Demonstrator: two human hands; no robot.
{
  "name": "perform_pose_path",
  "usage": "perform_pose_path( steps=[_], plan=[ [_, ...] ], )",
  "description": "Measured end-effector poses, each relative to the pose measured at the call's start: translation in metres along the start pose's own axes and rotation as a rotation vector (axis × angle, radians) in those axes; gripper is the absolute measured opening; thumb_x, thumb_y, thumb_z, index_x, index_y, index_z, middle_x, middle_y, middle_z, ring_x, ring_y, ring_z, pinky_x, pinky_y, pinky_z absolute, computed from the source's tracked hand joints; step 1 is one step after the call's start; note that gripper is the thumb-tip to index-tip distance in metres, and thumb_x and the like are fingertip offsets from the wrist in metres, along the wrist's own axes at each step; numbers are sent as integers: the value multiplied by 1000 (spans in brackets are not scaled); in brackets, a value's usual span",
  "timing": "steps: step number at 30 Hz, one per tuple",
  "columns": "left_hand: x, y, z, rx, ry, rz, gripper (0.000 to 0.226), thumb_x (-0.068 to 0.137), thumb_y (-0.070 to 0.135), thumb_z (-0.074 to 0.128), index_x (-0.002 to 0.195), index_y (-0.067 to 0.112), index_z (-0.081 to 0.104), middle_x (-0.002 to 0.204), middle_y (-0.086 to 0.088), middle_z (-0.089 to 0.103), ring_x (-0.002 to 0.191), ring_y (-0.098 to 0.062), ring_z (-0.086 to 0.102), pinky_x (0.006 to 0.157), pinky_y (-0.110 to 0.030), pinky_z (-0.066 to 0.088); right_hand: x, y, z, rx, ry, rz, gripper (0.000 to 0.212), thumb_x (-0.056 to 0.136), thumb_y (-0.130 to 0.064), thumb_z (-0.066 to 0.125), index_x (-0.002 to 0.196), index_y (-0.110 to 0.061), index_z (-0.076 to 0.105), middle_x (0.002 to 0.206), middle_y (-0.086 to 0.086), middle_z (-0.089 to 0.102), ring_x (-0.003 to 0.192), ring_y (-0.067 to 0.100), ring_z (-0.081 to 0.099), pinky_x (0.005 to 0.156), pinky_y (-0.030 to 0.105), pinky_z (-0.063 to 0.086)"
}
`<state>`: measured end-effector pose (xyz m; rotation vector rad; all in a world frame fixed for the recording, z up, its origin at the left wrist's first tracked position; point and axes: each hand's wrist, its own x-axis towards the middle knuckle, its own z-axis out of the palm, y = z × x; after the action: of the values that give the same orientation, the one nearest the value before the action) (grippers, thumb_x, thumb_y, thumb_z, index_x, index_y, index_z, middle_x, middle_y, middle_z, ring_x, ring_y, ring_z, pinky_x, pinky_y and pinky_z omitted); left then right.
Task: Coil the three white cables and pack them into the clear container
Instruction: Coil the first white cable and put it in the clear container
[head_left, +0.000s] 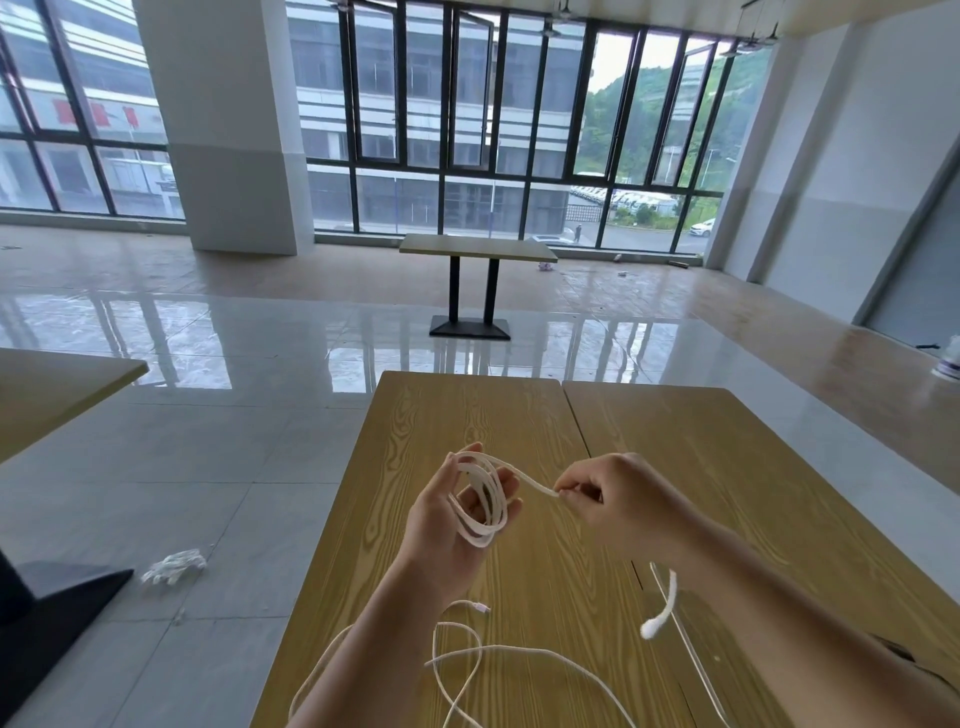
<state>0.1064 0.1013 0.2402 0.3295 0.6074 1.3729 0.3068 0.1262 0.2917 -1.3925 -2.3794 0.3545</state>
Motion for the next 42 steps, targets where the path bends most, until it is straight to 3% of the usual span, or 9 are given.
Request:
perform_pose_path(
  steps=[5,10,16,22,25,29,34,38,42],
  plan=[
    [5,-1,2,-103,59,6,35,102,40,42,114,13,61,99,-25,72,92,-37,70,88,-48,52,-1,-10,10,0,-100,-9,17,97,-25,60,102,-22,76,74,-17,66,60,-4,60,54,11,45],
    [9,-2,5,-115,148,22,35,100,45,47,108,15,63,97,-17,64,84,-32,69,72,-47,58,-3,-17,20,39,-176,-21,19,97,-28,60,105,-21,76,77,-12,69,62,-3,62,55,12,48],
    [17,13,-12,-97,304,92,31,101,44,45,105,16,58,80,-8,51,65,-19,49,57,-32,42,-11,-15,20,104,-272,10,21,96,-29,62,113,-26,74,83,-12,71,64,-8,63,54,8,47],
    [19,22,-24,27,401,116,33,99,44,50,109,15,60,83,-9,55,67,-18,49,56,-31,43,-19,-22,5,98,-321,-32,19,94,-31,61,108,-32,74,77,-10,70,56,-2,59,51,12,46],
    [13,22,-25,133,424,114,33,99,44,50,109,15,61,87,-10,58,71,-19,51,58,-32,44,-22,-30,-8,110,-316,-78,17,94,-30,61,104,-32,74,72,-16,68,55,-2,57,51,10,45],
    [0,10,-13,336,355,67,37,100,47,46,113,16,60,101,-11,66,80,-23,56,63,-34,46,-20,-45,-19,124,-242,-178,15,96,-24,64,104,-27,76,73,-42,61,67,-14,60,61,1,42],
    [-18,-1,1,441,158,2,40,100,52,41,121,23,60,106,-12,70,79,-23,65,56,-31,46,-16,-57,-24,137,-135,-252,13,94,-20,66,99,-24,77,67,-47,58,69,-17,60,66,0,41],
    [-30,-5,3,467,41,-76,48,97,57,43,119,21,66,94,-7,75,80,-21,72,59,-33,53,-14,-58,-22,113,-30,-219,10,92,-24,69,95,-28,77,68,-30,66,72,-13,63,60,6,45],
    [-39,-9,4,507,-88,-121,56,92,61,44,117,18,69,98,-5,76,89,-24,71,62,-35,55,-14,-55,-18,100,50,-194,7,90,-26,72,92,-26,78,77,-19,72,76,-8,65,66,11,51]
  ],
)
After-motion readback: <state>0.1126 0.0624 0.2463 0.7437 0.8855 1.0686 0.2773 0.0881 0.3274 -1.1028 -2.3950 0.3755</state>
